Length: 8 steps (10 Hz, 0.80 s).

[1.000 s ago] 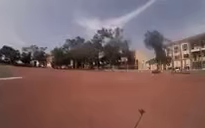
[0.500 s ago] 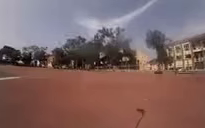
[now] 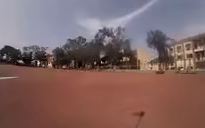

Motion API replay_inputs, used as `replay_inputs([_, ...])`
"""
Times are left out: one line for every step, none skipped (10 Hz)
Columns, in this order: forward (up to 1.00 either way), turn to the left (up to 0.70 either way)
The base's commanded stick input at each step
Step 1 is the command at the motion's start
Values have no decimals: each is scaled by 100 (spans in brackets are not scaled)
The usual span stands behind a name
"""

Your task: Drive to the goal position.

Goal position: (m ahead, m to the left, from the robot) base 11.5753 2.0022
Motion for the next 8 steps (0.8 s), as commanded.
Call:
replay_inputs([70, 0])
replay_inputs([70, 0])
replay_inputs([70, 0])
replay_inputs([70, 0])
replay_inputs([70, 0])
replay_inputs([70, 0])
replay_inputs([70, 0])
replay_inputs([70, 0])
